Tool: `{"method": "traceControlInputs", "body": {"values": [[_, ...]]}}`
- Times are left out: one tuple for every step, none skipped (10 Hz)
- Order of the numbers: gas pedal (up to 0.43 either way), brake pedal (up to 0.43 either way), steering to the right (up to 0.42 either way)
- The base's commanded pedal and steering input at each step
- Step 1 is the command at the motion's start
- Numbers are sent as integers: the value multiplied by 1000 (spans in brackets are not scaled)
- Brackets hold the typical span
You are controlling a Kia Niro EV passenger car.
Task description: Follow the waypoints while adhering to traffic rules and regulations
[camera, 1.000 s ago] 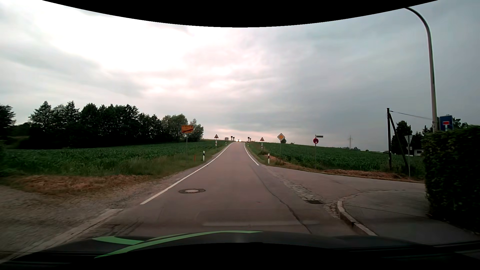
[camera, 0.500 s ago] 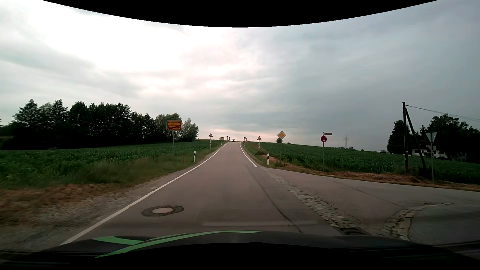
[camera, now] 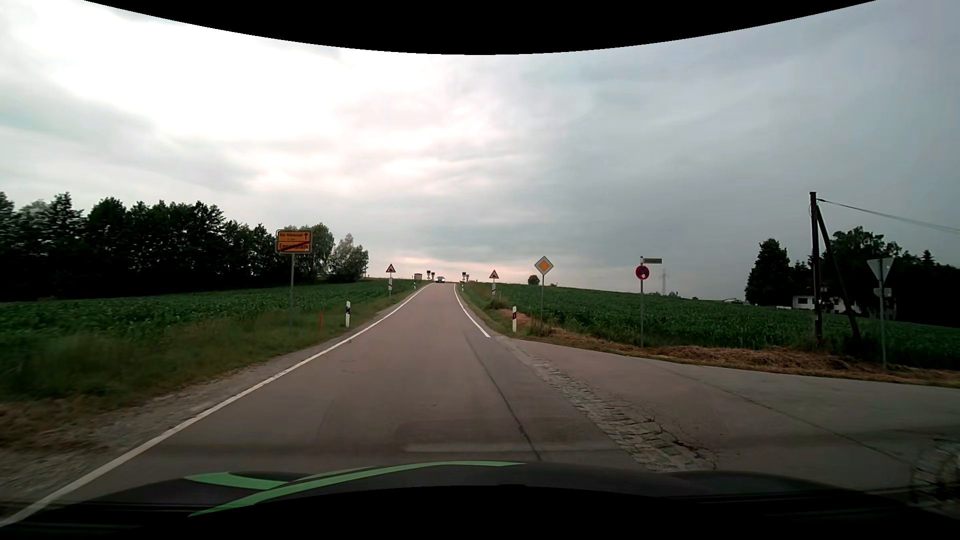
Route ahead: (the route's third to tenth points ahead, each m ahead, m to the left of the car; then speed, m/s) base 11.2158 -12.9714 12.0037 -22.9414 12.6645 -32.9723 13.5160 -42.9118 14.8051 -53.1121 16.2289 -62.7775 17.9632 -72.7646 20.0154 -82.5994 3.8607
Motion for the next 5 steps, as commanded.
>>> {"method": "traceControlInputs", "body": {"values": [[0, 177, 197], [0, 171, 218], [0, 152, 247], [0, 140, 277], [0, 110, 305]]}}
